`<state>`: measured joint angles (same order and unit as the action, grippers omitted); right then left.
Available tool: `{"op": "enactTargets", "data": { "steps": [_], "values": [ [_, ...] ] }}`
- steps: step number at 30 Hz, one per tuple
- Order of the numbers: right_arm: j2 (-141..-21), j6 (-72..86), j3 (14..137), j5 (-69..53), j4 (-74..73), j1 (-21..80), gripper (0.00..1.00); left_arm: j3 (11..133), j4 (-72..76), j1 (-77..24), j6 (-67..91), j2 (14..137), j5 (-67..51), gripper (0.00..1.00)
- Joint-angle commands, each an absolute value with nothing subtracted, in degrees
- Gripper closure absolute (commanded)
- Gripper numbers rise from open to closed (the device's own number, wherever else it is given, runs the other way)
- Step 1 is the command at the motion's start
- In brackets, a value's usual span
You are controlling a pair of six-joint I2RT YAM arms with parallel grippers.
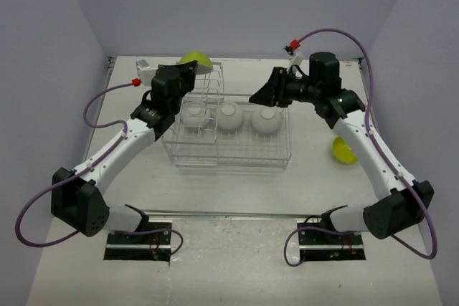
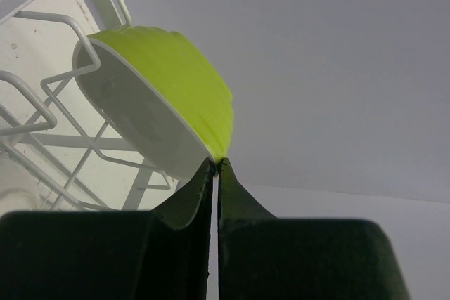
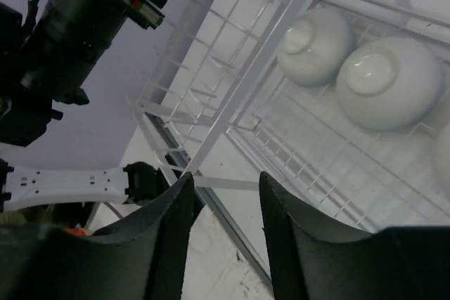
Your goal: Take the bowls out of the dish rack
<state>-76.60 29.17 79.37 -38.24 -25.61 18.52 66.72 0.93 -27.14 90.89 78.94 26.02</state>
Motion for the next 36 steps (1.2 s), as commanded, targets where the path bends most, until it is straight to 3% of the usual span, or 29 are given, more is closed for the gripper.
{"op": "enactTargets", "data": {
  "steps": [1, 2, 3, 5, 15, 36],
  "values": [
    [-78.3, 33.4, 82.4, -42.3, -23.6, 22.0, 0.59, 66.0, -1.6, -27.2, 90.0, 78.8, 28.7, 1.0],
    [-78.9, 34.3, 82.7, -42.9, -22.7, 22.6, 0.69, 66.1, -1.7, -27.2, 89.9, 79.0, 28.7, 1.0],
    [-79.6, 35.0, 83.8, -43.8, -22.2, 23.7, 0.86, 66.1, -1.6, -27.2, 89.9, 79.0, 28.7, 1.0],
    [-82.2, 36.3, 85.1, -45.0, -21.1, 25.1, 0.99, 66.2, -1.5, -27.2, 89.9, 79.3, 28.6, 1.0],
    [-93.7, 41.5, 92.0, -55.2, -13.5, 27.7, 1.0, 66.4, -2.0, -27.2, 89.4, 79.1, 29.3, 1.0],
    [-113.5, 33.0, 108.6, -65.5, -23.6, 29.3, 1.0, 69.3, -1.2, -27.0, 90.3, 82.7, 27.7, 1.0]
  ]
}}
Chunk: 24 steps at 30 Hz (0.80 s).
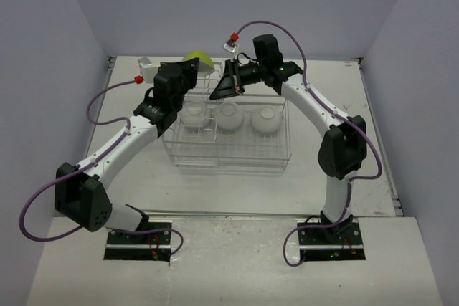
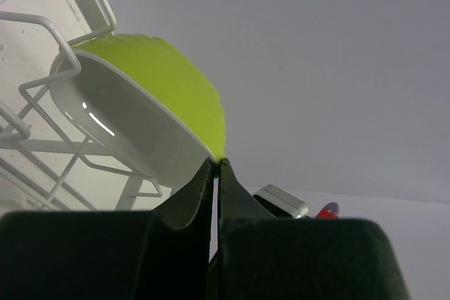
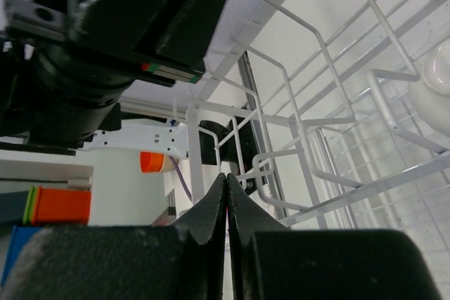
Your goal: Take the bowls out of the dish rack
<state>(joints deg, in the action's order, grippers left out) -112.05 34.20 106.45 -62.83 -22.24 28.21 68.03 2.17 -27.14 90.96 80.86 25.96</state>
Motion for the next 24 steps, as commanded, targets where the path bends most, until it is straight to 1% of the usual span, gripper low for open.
{"op": "enactTargets", "data": {
  "steps": [1, 6, 12, 15, 24],
  "values": [
    [-113.8, 32.9, 108.5, -65.2, -23.5, 29.4, 1.0, 69.4, -1.1, -27.0, 90.2, 83.0, 27.6, 1.0],
    [-115.2, 33.0, 107.0, -64.9, -22.2, 30.1, 1.0, 69.8, -1.0, -27.0, 89.8, 83.1, 27.5, 1.0],
    [-114.2, 34.5, 102.7, -62.0, -19.2, 30.1, 1.0, 69.7, -0.9, -27.1, 89.7, 82.9, 26.9, 1.0],
    [-114.0, 34.9, 101.5, -59.7, -19.2, 30.1, 1.0, 69.5, 1.6, -27.2, 89.1, 82.4, 27.0, 1.0],
    [-114.3, 36.0, 100.2, -56.3, -19.7, 30.1, 1.0, 62.8, 8.9, -27.4, 88.8, 78.8, 26.9, 1.0]
  ]
}}
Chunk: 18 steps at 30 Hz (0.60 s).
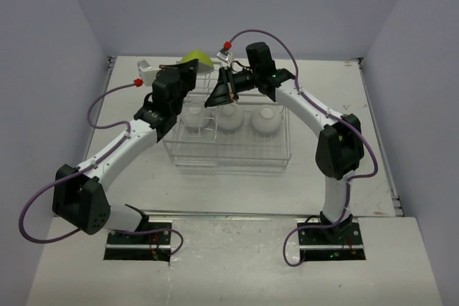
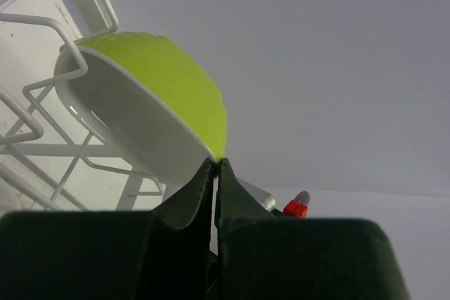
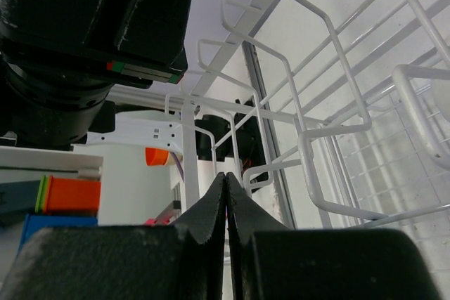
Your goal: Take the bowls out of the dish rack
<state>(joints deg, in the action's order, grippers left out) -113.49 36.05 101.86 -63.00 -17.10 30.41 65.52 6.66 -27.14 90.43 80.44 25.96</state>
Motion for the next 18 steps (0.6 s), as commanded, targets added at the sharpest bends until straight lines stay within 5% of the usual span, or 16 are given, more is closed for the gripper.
{"op": "enactTargets", "data": {
  "steps": [1, 18],
  "values": [
    [-114.3, 36.2, 100.5, -55.8, -19.8, 30.2, 1.0, 62.2, 9.3, -27.4, 88.8, 78.6, 26.7, 1.0],
    [-116.5, 34.5, 101.6, -55.0, -21.1, 30.2, 1.0, 47.6, 33.5, -27.8, 86.3, 76.9, 25.7, 1.0]
  ]
}}
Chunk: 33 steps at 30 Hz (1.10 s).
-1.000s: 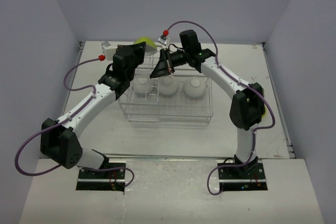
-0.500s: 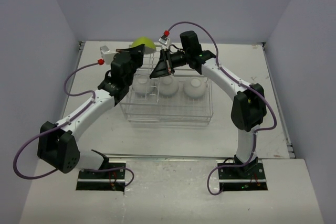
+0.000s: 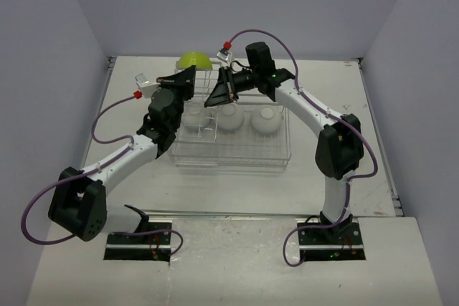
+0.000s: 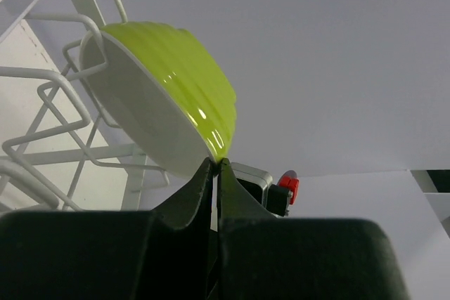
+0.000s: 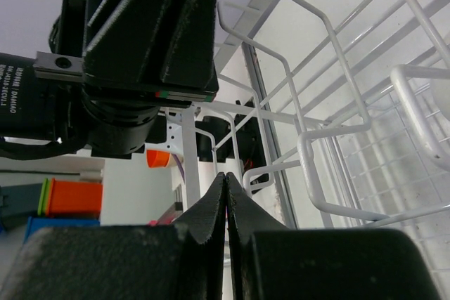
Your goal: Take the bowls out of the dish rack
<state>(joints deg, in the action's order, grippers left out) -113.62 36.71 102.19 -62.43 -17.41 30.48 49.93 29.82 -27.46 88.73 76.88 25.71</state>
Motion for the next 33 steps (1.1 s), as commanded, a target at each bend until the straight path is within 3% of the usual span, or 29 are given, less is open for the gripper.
{"op": "enactTargets", "data": {
  "steps": [1, 14, 19, 20, 21, 25, 30, 33],
  "values": [
    [-116.6, 34.1, 101.5, -54.8, -21.0, 30.2, 1.0, 47.1, 34.4, -27.8, 85.8, 77.0, 25.5, 1.0],
    [-118.8, 32.7, 102.1, -54.8, -20.9, 30.2, 1.0, 44.0, 45.5, -27.8, 82.4, 76.8, 25.3, 1.0],
    [-118.6, 32.9, 102.0, -54.8, -20.6, 30.2, 1.0, 44.7, 42.8, -27.8, 82.6, 76.1, 26.0, 1.0],
    [-118.6, 33.0, 102.3, -54.9, -20.7, 30.2, 1.0, 45.3, 40.9, -27.9, 82.6, 76.3, 25.8, 0.82],
    [-118.7, 33.0, 102.7, -55.1, -21.4, 30.2, 1.0, 46.7, 39.6, -27.9, 82.7, 76.2, 26.0, 0.76],
    [-118.4, 33.0, 103.4, -55.1, -22.1, 30.1, 1.0, 48.3, 35.6, -28.0, 83.6, 76.1, 27.0, 0.7],
    [-118.0, 33.5, 103.4, -55.2, -22.1, 30.1, 1.0, 49.9, 31.2, -28.0, 83.7, 75.8, 27.2, 0.49],
    [-117.4, 33.7, 102.5, -55.4, -21.6, 30.1, 1.0, 49.9, 31.8, -27.8, 83.8, 76.3, 27.3, 0.47]
  ]
}}
